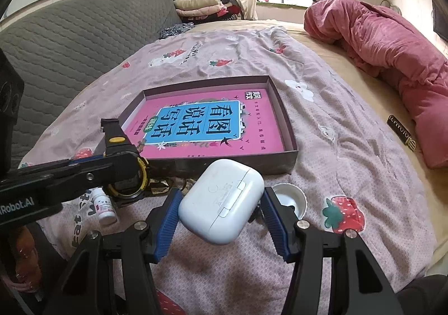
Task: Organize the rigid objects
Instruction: 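Lift the watch with the left gripper over the grey box while the right carries the earbuds case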
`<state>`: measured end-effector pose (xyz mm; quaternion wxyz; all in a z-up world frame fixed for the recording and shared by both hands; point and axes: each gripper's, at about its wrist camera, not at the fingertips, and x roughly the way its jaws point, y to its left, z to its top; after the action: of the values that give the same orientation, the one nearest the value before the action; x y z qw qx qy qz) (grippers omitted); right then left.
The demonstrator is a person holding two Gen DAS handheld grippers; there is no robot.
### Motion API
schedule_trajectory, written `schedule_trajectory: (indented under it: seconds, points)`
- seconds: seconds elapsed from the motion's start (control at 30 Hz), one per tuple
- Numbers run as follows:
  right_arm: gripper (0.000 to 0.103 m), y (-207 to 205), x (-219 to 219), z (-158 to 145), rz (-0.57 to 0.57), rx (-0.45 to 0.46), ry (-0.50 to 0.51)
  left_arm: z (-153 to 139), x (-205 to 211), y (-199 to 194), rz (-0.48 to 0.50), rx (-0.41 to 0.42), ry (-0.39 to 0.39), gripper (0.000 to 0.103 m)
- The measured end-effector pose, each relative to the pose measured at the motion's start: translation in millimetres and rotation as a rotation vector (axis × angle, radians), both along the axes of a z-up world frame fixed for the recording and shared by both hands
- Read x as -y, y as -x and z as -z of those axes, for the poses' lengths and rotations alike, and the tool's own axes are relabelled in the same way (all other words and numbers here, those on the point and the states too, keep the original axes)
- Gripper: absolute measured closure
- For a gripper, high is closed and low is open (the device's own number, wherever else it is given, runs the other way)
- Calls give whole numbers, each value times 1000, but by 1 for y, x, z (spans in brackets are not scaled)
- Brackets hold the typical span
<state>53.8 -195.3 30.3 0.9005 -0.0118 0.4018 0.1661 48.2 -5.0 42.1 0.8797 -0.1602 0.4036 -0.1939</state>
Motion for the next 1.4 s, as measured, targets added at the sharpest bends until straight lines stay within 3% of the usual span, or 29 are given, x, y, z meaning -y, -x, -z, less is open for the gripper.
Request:
schedule_trajectory:
  seconds: [0.2,0.47,0.97,1.4]
  points:
    - [45,0,5,-3,10,11,-13,-10,-8,1,-13,7,83,85]
    - [45,1,7,-10,7,32,-29,-28,-18,8,-44,38,104,85]
    - [45,3,9,-27,-22,133,-41,-42,-28,20,-109,109,44,85]
    - [45,-19,11,-33,-41,187,-54,-27,-42,-6,-193,138,-14,85]
